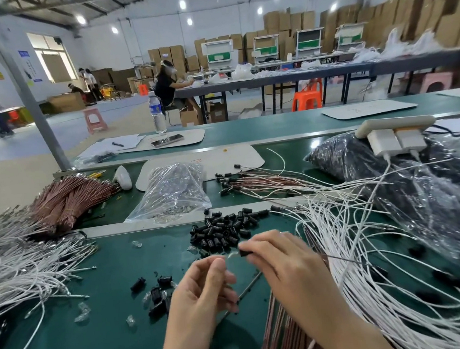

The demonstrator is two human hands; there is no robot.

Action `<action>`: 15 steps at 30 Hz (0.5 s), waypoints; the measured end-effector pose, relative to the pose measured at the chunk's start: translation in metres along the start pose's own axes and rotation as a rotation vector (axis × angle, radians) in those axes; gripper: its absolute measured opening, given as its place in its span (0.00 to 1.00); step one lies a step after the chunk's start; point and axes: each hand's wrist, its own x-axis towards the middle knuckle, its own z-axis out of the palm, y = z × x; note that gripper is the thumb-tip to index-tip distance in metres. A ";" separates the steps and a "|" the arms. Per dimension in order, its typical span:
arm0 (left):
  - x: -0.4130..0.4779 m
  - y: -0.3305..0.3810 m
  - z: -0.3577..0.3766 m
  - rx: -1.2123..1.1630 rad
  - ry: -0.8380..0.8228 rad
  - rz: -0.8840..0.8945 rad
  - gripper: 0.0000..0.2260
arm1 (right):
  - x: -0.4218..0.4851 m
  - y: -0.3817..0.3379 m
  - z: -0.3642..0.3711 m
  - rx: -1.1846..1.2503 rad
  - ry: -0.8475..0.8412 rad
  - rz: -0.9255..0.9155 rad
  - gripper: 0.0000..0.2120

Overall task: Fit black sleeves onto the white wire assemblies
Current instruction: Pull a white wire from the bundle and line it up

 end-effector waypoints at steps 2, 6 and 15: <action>-0.002 0.001 0.000 0.096 0.020 0.047 0.10 | 0.002 0.013 -0.009 -0.100 0.138 0.098 0.13; -0.001 0.002 0.031 0.428 -0.133 0.139 0.11 | 0.005 0.045 -0.032 -0.242 0.415 0.326 0.13; 0.053 -0.019 0.165 1.352 -0.409 0.198 0.13 | -0.003 0.072 -0.041 -0.248 0.600 0.611 0.10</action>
